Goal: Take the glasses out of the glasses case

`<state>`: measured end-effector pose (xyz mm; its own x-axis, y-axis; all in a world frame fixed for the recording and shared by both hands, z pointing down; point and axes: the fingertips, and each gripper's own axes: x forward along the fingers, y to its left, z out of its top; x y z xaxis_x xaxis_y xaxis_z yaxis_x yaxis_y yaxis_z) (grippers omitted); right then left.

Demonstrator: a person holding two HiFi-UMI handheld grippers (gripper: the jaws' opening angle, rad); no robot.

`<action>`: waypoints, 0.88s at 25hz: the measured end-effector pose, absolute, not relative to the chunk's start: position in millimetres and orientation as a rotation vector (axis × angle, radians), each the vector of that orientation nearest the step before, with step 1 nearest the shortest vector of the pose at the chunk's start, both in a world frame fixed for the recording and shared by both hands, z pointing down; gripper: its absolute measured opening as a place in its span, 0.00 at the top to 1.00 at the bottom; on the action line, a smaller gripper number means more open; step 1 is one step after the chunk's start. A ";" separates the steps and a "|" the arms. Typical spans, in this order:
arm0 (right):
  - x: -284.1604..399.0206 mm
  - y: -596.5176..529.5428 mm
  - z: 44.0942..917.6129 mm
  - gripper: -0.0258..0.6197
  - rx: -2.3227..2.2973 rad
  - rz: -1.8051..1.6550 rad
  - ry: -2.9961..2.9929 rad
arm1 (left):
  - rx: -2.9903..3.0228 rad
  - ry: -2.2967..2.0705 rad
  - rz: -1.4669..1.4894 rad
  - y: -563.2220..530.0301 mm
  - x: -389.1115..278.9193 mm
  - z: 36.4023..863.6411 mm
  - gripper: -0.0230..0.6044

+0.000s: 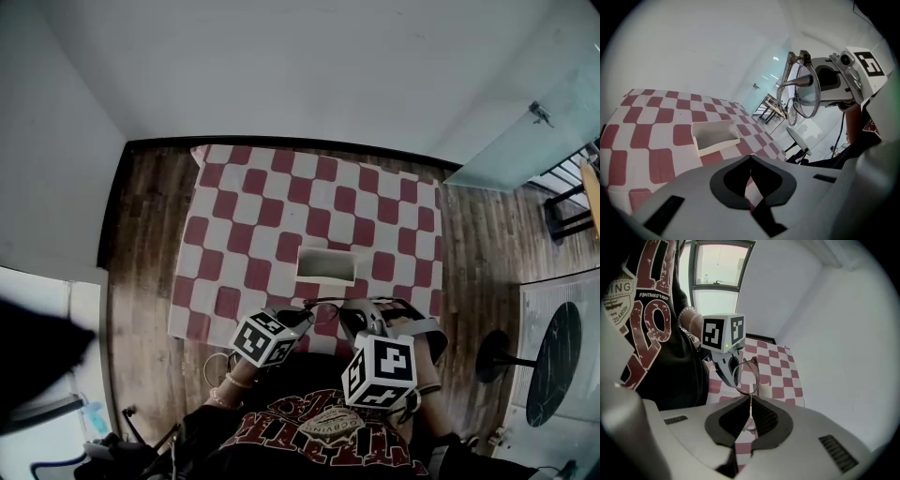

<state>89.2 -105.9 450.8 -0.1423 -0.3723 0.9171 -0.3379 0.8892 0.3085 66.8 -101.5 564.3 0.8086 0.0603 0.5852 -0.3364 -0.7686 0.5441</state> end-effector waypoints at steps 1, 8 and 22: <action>89.2 -104.7 450.0 0.92 0.539 -0.028 -1.747 | 2.330 -0.205 0.783 -101.2 66.9 565.0 0.95; 92.8 -101.2 445.7 0.92 0.546 -0.026 -1.751 | 2.332 -0.207 0.786 -98.5 70.4 565.1 0.95; 96.8 -92.1 445.2 0.92 0.529 -0.006 -1.766 | 2.339 -0.211 0.798 -94.5 75.1 566.1 0.95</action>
<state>96.8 -92.1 445.2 -0.1646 -0.3522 0.9213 -0.3455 0.8955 0.2806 75.1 -94.5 566.1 0.8019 0.0542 0.5950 -0.3410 -0.7762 0.5304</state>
